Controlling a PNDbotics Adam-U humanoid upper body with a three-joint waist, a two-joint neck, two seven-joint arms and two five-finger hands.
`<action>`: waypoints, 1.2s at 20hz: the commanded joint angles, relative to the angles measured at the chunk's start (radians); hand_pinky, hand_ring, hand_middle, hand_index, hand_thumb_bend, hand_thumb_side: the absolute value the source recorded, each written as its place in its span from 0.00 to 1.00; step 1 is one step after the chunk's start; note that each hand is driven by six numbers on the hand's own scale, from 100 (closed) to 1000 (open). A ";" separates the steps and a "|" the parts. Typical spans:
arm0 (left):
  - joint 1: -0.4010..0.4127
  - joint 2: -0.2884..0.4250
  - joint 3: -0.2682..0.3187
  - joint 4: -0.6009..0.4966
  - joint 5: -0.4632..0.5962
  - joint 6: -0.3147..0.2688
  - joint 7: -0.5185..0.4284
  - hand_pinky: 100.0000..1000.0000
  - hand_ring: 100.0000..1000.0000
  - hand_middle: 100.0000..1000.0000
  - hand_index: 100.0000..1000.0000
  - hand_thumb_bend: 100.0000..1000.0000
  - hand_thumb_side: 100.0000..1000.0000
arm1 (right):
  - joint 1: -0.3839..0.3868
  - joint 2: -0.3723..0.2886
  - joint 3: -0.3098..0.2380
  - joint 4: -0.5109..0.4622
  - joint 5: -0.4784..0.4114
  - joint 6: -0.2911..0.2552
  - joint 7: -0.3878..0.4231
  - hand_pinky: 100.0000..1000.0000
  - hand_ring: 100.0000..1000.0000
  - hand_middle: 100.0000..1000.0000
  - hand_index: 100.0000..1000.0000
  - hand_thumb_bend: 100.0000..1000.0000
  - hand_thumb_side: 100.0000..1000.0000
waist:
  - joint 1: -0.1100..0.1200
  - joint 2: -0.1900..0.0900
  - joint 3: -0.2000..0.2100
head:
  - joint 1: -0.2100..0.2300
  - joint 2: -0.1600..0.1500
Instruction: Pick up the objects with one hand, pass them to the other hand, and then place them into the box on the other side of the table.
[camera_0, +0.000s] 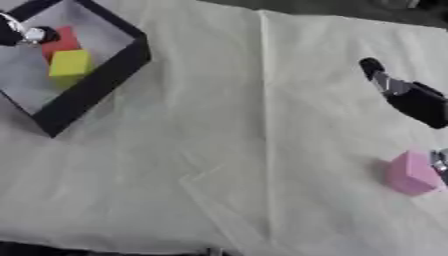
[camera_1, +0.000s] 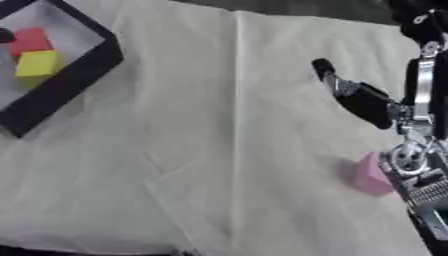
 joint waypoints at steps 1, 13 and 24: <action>-0.003 0.030 0.020 -0.046 0.031 0.003 0.018 0.88 0.64 0.65 0.64 0.72 0.03 | 0.001 -0.043 -0.019 -0.018 -0.014 -0.006 0.000 0.79 0.78 0.74 0.78 0.66 0.09 | 0.008 -0.027 -0.003 | -0.029 0.005; 0.032 0.009 0.012 -0.094 0.154 -0.019 0.049 0.89 0.63 0.70 0.64 0.68 0.10 | 0.105 -0.144 -0.035 -0.018 -0.157 0.000 0.224 0.79 0.78 0.74 0.79 0.68 0.02 | 0.010 -0.042 -0.025 | -0.120 0.009; 0.048 0.001 0.010 -0.095 0.176 -0.024 0.063 0.89 0.63 0.70 0.64 0.68 0.11 | 0.221 -0.244 -0.055 -0.018 -0.167 -0.019 0.399 0.81 0.79 0.76 0.79 0.68 0.03 | 0.013 -0.037 -0.033 | -0.171 0.002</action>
